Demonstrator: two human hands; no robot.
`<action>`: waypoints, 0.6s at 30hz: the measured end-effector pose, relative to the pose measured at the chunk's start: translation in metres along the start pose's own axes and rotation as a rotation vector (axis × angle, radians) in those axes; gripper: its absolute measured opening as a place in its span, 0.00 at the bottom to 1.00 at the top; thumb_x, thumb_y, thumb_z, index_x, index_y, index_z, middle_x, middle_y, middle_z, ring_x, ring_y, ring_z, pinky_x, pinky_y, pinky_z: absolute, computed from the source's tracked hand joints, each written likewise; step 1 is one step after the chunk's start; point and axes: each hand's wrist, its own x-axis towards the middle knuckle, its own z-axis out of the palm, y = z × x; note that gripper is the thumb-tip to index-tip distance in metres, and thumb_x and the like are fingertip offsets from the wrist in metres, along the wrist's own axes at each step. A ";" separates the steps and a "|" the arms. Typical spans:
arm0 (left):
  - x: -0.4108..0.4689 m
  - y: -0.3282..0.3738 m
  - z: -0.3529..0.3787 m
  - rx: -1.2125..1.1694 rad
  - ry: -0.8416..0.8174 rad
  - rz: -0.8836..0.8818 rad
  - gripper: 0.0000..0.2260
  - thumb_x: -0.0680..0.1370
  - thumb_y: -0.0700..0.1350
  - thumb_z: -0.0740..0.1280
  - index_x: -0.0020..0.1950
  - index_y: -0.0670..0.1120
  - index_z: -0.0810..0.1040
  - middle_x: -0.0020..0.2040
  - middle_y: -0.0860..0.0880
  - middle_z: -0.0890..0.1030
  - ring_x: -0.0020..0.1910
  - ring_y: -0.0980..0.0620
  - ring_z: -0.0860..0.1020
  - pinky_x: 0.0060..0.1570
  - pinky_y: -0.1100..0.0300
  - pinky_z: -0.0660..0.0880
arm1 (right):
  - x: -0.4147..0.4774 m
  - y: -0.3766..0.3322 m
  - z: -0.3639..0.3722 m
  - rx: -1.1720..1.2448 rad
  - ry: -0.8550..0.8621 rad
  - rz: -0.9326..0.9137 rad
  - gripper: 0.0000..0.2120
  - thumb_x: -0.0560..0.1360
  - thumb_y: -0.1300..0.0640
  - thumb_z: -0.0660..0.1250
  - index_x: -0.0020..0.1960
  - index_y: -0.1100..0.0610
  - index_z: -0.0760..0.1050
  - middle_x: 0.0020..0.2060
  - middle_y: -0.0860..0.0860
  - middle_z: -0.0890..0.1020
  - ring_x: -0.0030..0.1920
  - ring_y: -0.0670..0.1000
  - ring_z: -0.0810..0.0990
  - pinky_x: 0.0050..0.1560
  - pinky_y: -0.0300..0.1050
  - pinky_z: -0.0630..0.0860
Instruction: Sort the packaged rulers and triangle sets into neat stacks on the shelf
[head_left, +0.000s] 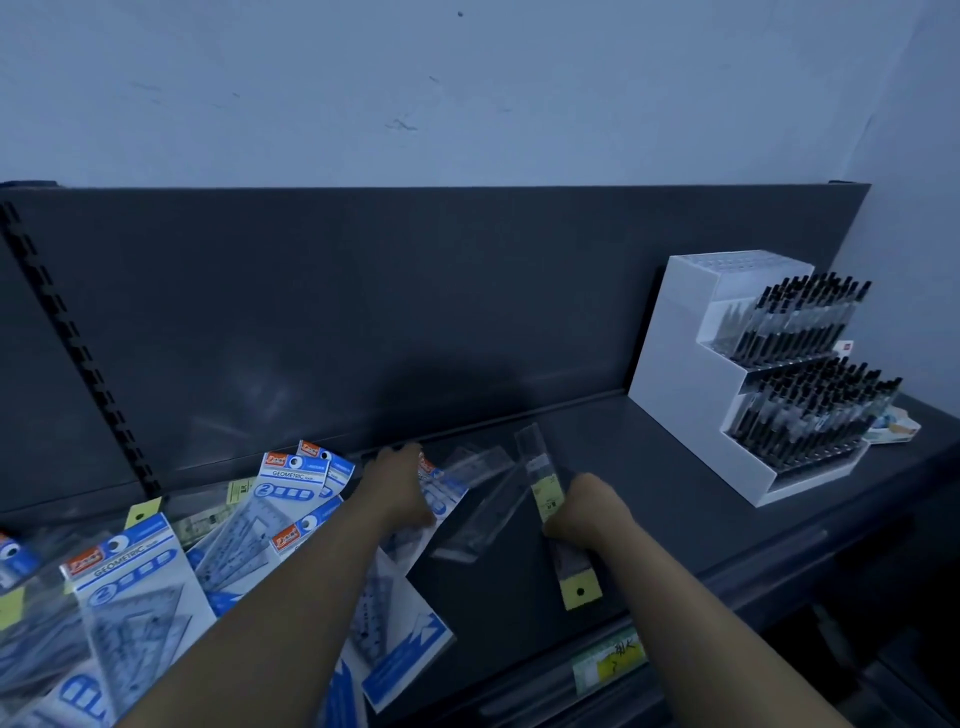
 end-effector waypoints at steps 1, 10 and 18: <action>0.000 -0.003 0.000 0.022 0.040 0.010 0.34 0.66 0.47 0.75 0.69 0.49 0.65 0.64 0.44 0.70 0.63 0.42 0.71 0.61 0.50 0.72 | 0.001 -0.003 0.003 0.025 -0.001 0.002 0.15 0.71 0.59 0.68 0.35 0.55 0.62 0.33 0.50 0.70 0.32 0.48 0.70 0.27 0.40 0.66; -0.005 -0.023 -0.012 0.313 0.164 0.035 0.21 0.76 0.45 0.64 0.69 0.46 0.67 0.67 0.44 0.69 0.65 0.42 0.69 0.61 0.50 0.68 | 0.000 -0.018 0.013 -0.009 0.071 -0.006 0.15 0.71 0.52 0.71 0.51 0.57 0.70 0.60 0.57 0.68 0.53 0.55 0.72 0.46 0.44 0.71; 0.002 0.008 -0.007 0.537 0.082 0.118 0.14 0.77 0.43 0.63 0.62 0.45 0.73 0.63 0.44 0.74 0.63 0.43 0.73 0.58 0.52 0.70 | 0.001 -0.006 0.002 0.038 0.076 0.083 0.14 0.71 0.61 0.70 0.38 0.56 0.64 0.37 0.51 0.73 0.37 0.50 0.73 0.33 0.42 0.71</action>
